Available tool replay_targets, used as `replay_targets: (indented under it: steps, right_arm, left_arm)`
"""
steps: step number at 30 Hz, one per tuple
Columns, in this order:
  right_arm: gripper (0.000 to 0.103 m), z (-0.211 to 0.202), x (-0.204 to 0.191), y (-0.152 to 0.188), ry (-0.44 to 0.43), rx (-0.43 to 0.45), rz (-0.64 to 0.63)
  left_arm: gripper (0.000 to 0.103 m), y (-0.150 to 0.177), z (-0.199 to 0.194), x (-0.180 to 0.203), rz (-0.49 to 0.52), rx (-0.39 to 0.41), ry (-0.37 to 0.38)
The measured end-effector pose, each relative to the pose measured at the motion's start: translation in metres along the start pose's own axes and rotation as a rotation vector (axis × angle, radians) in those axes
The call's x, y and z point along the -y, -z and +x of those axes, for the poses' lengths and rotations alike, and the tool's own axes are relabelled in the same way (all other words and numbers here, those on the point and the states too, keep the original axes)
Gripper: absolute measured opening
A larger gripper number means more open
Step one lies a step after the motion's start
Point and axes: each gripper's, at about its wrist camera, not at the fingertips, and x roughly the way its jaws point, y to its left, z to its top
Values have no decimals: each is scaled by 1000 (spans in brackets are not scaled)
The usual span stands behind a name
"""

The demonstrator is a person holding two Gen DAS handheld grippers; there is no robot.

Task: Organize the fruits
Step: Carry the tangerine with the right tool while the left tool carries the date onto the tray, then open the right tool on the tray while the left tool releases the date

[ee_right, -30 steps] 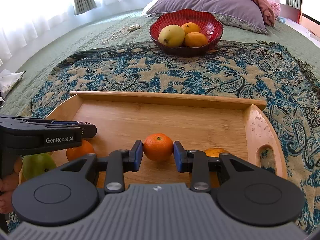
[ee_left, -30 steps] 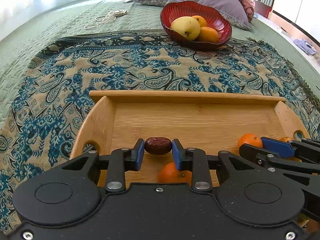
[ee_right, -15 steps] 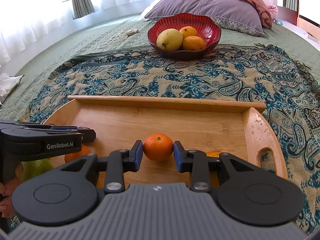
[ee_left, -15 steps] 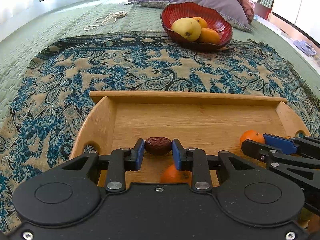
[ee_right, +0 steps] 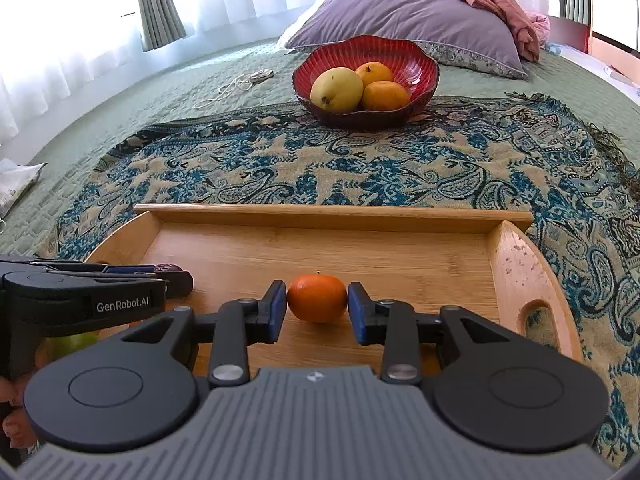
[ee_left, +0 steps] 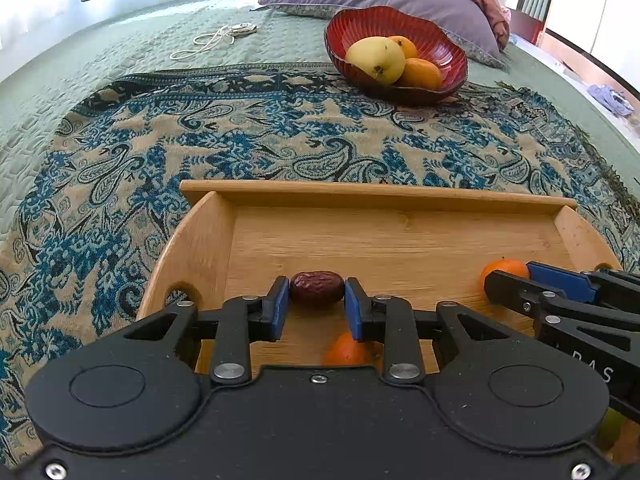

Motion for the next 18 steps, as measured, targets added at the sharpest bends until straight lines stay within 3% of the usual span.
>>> replay_targets:
  steps: [7, 11, 15, 18]
  right_arm:
    - [39, 0, 0, 0, 1, 1, -2]
    - [47, -3, 0, 1, -16, 12, 5]
    - [48, -9, -2, 1, -20, 25, 3]
    - [48, -14, -4, 1, -25, 36, -1]
  left_arm:
    - [28, 0, -2, 1, 3, 4, 5]
    - [30, 2, -8, 2, 14, 17, 10]
    - [41, 3, -17, 1, 16, 33, 12]
    - [43, 4, -24, 1, 17, 46, 17]
